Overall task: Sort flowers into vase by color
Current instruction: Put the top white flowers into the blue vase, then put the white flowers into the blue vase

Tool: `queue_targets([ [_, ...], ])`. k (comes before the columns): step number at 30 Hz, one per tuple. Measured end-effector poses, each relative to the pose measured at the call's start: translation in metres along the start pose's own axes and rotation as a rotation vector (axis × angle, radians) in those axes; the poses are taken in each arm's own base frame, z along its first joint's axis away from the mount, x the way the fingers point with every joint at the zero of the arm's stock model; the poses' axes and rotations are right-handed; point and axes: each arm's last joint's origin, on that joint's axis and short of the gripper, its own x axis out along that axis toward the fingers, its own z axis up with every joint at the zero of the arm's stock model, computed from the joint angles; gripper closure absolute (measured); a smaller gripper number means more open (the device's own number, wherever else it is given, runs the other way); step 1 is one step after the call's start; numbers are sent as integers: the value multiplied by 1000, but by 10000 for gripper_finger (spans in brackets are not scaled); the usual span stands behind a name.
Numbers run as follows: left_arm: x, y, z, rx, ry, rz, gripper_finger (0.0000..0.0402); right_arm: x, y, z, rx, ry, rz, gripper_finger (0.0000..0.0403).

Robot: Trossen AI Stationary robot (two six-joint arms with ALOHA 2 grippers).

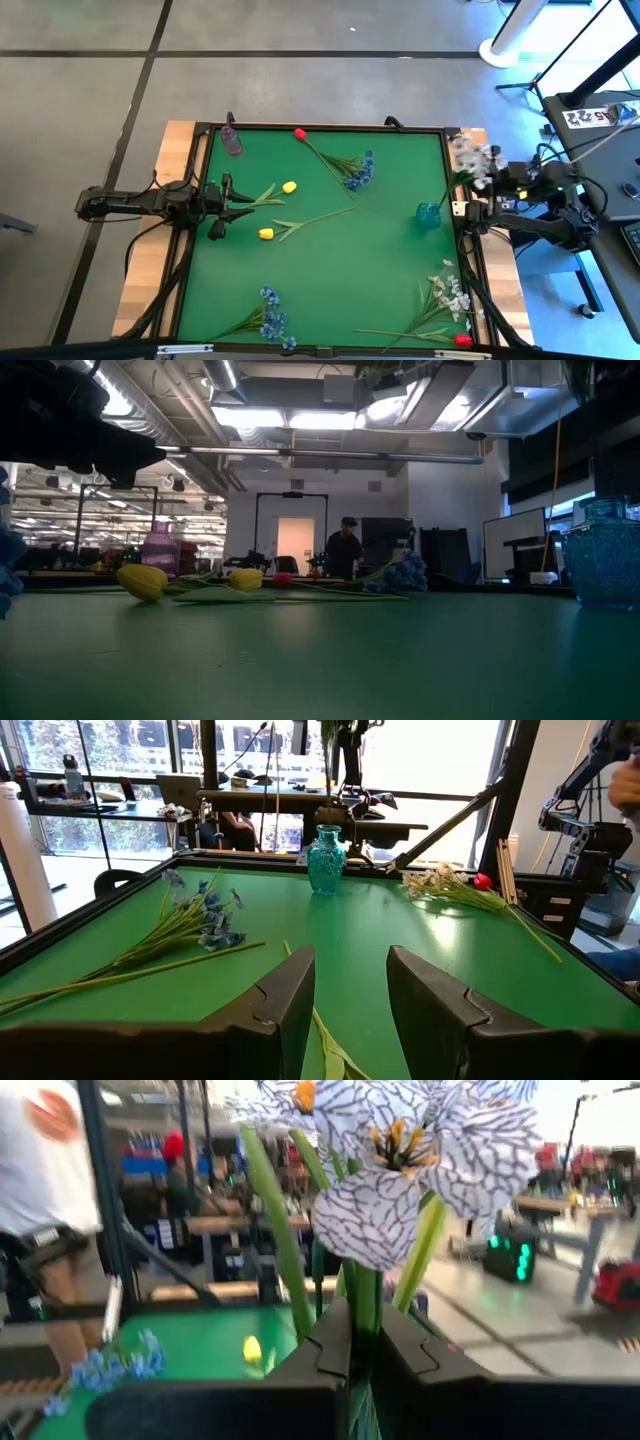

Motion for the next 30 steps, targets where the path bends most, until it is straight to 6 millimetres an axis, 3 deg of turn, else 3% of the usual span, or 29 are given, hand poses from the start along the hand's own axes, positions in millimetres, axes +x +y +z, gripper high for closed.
queue_targets([
  [7, 0, 0, 0, 0, 0, 0, 278, 9, -1, -18, 23, 102, -10, 377],
  [12, 0, 0, 0, 0, 0, 1, 278, 7, -1, -12, 86, 186, -17, 316],
  [17, 0, 0, 0, 0, 0, 0, 278, 10, -1, -9, 143, 457, -36, 233],
  [22, 0, 0, 0, 0, 0, 0, 278, 14, 1, -3, 230, 729, -23, 176],
  [27, 0, 0, 0, 0, 0, 0, 278, 11, 1, 3, 324, 1005, -74, 154],
  [30, 0, 0, 0, 0, 0, 1, 278, 6, 3, 9, 415, 1079, -72, 156],
])
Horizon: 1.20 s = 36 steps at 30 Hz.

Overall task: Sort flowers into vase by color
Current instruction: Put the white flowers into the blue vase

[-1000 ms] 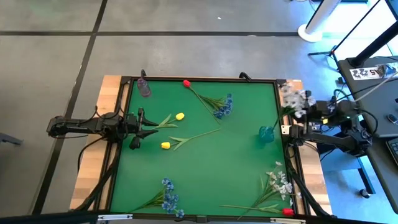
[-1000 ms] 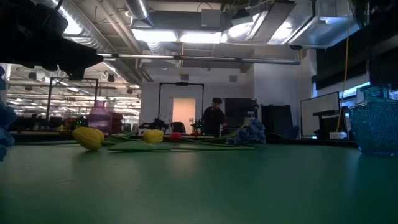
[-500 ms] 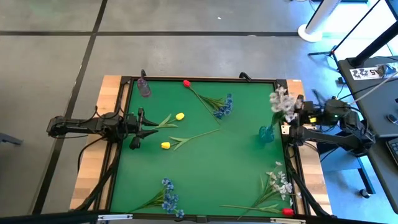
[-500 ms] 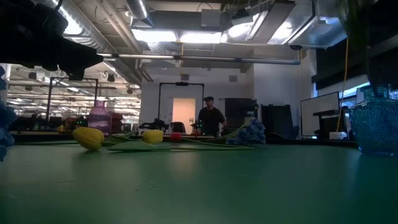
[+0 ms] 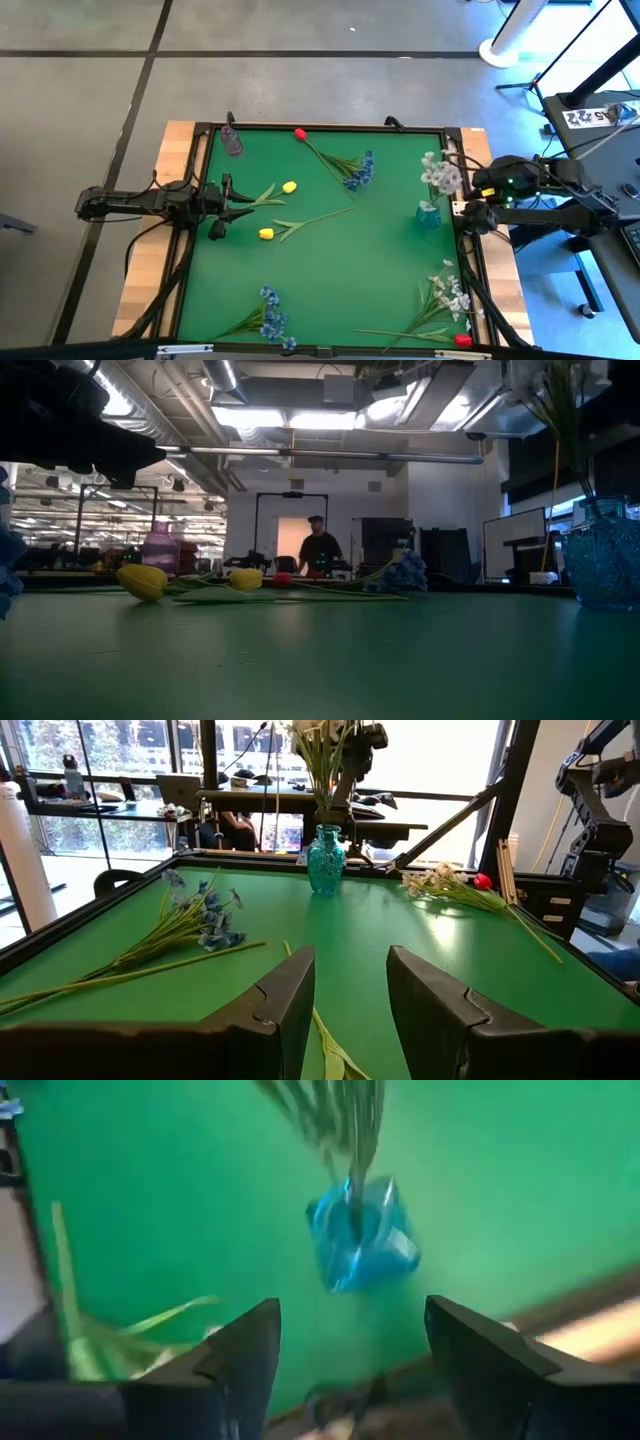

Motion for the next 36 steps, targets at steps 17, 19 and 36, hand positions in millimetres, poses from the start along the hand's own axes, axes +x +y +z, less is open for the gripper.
queue_targets([
  [17, 0, 0, 0, 0, 0, 0, 278, -38, 34, 37, -156, -418, 719, 172],
  [19, 0, 0, 0, 0, 0, -1, 278, -48, 39, 44, -183, -494, 807, 172],
  [36, 0, 0, 0, 0, 0, -1, 278, -62, 64, 110, -347, -872, 955, 172],
])
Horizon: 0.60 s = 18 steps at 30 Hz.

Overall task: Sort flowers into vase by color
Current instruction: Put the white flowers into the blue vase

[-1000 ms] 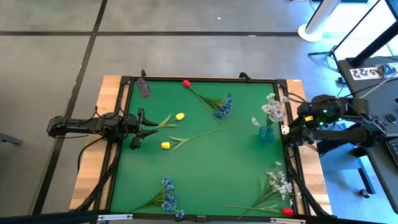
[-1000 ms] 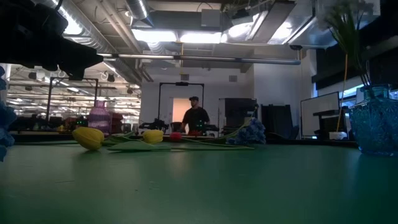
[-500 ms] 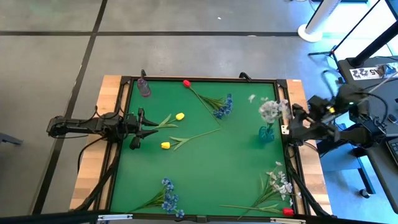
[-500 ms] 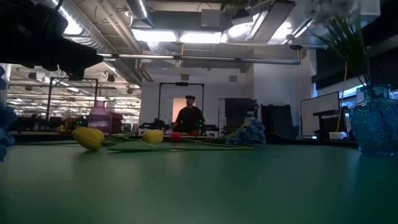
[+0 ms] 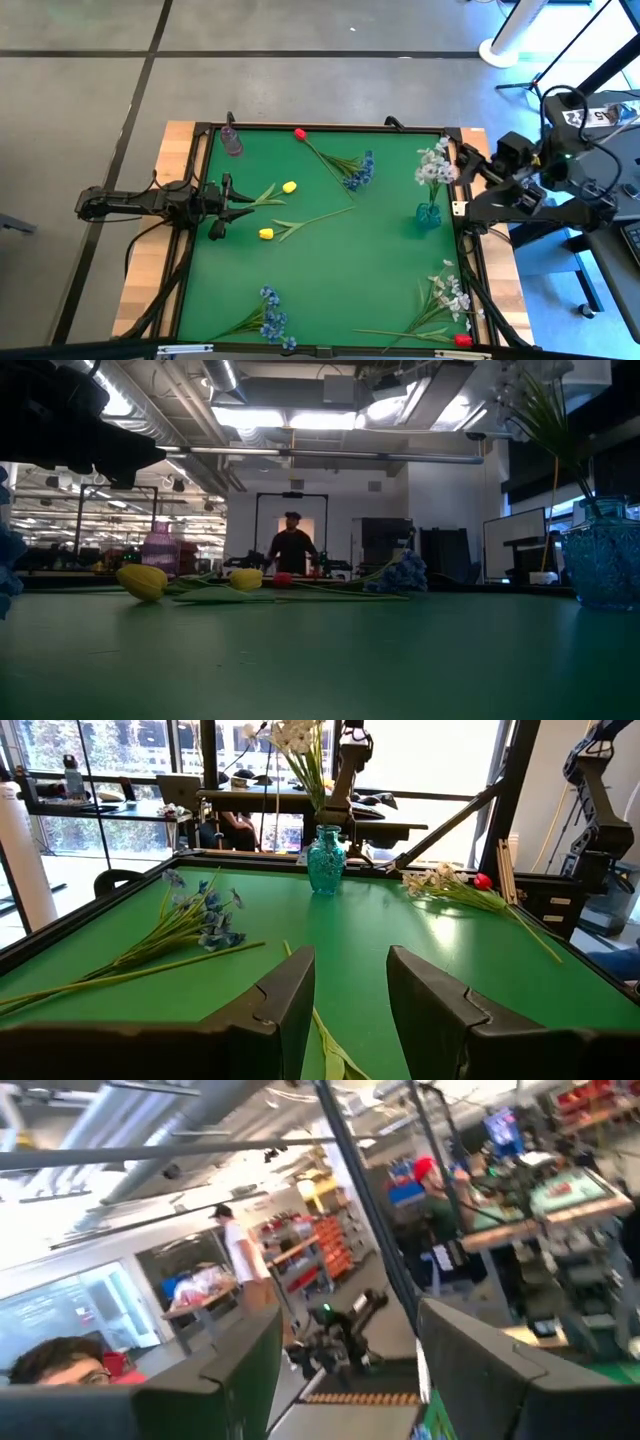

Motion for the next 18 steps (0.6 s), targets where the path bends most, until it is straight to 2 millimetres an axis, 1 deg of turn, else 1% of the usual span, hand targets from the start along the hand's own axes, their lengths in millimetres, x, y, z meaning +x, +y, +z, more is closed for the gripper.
queue_targets([
  [4, 0, 0, 0, 0, 0, 1, 278, 26, -8, -1, 5, 21, 102, 172],
  [6, 0, 0, 0, 0, -1, 0, 278, 43, -9, -8, 19, 55, 155, 172],
  [8, 0, 0, 0, 0, 0, 1, 278, 64, -7, -19, 34, 98, 208, 172],
  [10, 0, 0, 0, 0, 0, 0, 278, 83, 1, -34, 37, 143, 242, 172],
  [13, 0, 0, 0, 0, 0, 0, 278, 108, 19, -62, 37, 224, 285, 172],
  [16, 0, 0, 0, 0, -1, 1, 278, 125, 40, -85, 34, 296, 293, 172],
  [18, 0, 0, 0, 0, -1, 1, 278, 133, 56, -100, 33, 363, 278, 172],
])
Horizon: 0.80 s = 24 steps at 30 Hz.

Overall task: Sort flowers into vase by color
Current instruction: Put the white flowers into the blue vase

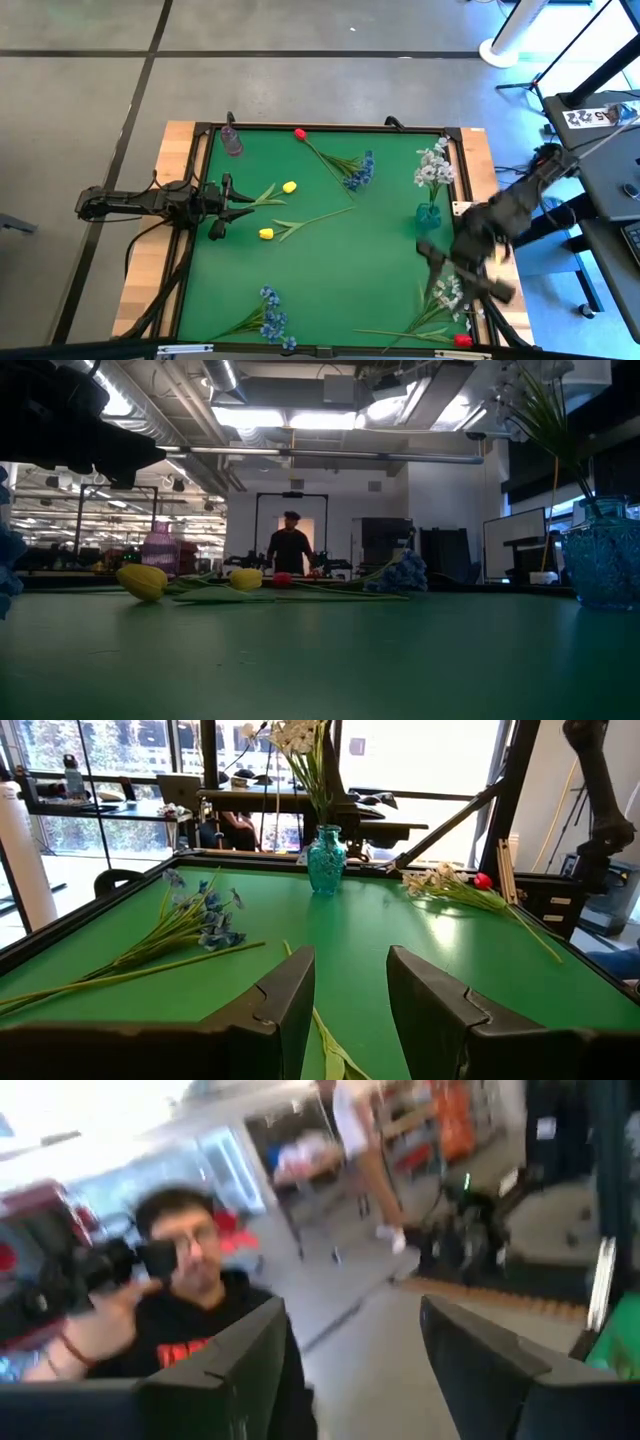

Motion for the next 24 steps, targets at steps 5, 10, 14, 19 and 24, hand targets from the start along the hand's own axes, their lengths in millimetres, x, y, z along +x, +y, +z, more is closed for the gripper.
queue_targets([
  [5, 0, 0, 0, 0, 0, 0, 278, 27, 27, -33, 35, 136, -142, 172],
  [10, 0, 0, 0, 0, 1, 0, 278, 46, 40, -76, 115, 307, -315, 172],
  [14, 0, 0, 0, 0, 0, 0, 278, 57, 42, -113, 85, 464, -466, 172],
  [19, 0, 0, 0, 0, 0, -1, 278, 69, 29, -160, 69, 722, -627, 172],
  [24, 0, 0, 0, 0, 0, -1, 278, 79, 18, -198, 67, 950, -684, 172],
])
